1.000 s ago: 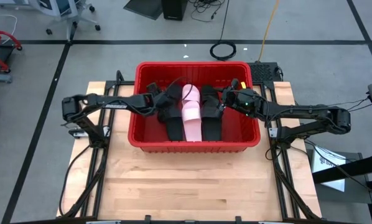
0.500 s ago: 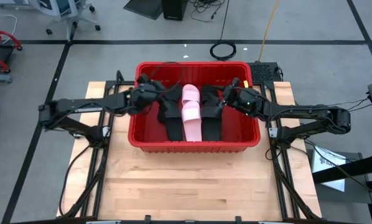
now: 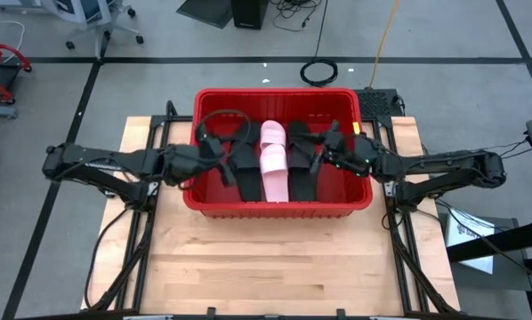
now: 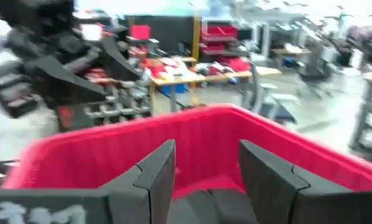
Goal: Pick and place slides into bin
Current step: Return to Home Position
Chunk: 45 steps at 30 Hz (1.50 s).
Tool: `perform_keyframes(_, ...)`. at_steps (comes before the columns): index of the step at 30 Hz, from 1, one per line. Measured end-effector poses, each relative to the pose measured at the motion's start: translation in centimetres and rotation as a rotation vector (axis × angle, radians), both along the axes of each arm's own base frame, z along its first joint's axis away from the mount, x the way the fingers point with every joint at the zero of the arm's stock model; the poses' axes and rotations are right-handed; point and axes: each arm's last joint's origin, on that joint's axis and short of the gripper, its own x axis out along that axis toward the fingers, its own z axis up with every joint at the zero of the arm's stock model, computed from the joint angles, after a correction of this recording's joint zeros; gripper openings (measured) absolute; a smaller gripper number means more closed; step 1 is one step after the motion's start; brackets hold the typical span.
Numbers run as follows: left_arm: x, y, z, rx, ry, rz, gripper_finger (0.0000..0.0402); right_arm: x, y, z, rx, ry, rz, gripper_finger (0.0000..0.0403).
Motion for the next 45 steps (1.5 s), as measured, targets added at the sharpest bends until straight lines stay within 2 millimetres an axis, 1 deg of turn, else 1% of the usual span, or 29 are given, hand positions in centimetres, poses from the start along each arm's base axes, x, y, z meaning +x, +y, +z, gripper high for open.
perform_keyframes(3,-0.5,-1.7,0.6,0.01,-0.029,-0.073,0.0241,-0.5,1.6,0.9,-0.048,-0.033,0.06,0.0164)
perform_keyframes(6,-1.0,-2.9,0.9,0.009,-0.035,-0.125,0.0241,-1.1,2.8,1.7,-0.082,-0.048,0.108,0.0164)
perform_keyframes(9,-1.6,-3.5,0.7,0.005,0.001,-0.149,0.0241,-1.9,3.8,2.2,-0.079,-0.063,0.149,0.0164)
perform_keyframes(13,-1.9,-3.8,0.2,-0.037,0.039,-0.149,0.0241,-2.9,4.7,2.6,-0.071,-0.047,0.189,0.0164)
perform_keyframes(16,-2.1,-3.8,-0.3,-0.042,0.085,-0.146,0.0241,-3.6,4.8,2.7,-0.068,-0.023,0.2,0.0164)
perform_keyframes(20,-2.3,-3.8,-0.9,-0.026,0.152,-0.146,0.0241,-4.0,4.8,2.7,-0.031,-0.024,0.202,0.0164)
perform_keyframes(23,-2.2,-3.8,-0.9,-0.04,0.142,-0.142,0.0241,-4.0,4.8,2.8,-0.013,-0.031,0.203,0.0164)
perform_keyframes(33,-2.1,-3.8,-0.7,-0.056,0.109,-0.139,0.0241,-4.0,4.8,2.8,-0.042,-0.021,0.201,0.0164)
perform_keyframes(37,-2.0,-3.9,-0.4,-0.168,0.016,-0.123,0.0241,-4.0,4.8,2.8,-0.041,-0.022,0.201,0.0164)
perform_keyframes(39,-1.9,-4.1,0.0,-0.215,-0.026,-0.182,0.0241,-4.0,4.8,2.8,-0.03,-0.028,0.202,0.0164)
perform_keyframes(40,-1.9,-4.2,0.3,-0.223,-0.038,-0.243,0.0241,-4.0,4.8,2.8,-0.017,-0.034,0.202,0.0164)
perform_keyframes(42,-1.7,-4.6,0.8,-0.215,-0.043,-0.421,0.0241,-4.0,4.8,2.8,0.006,-0.042,0.203,0.0164)
perform_keyframes(45,-1.8,-5.1,0.9,-0.183,-0.002,-0.69,0.0241,-4.0,4.8,2.8,0.014,-0.045,0.204,0.0164)
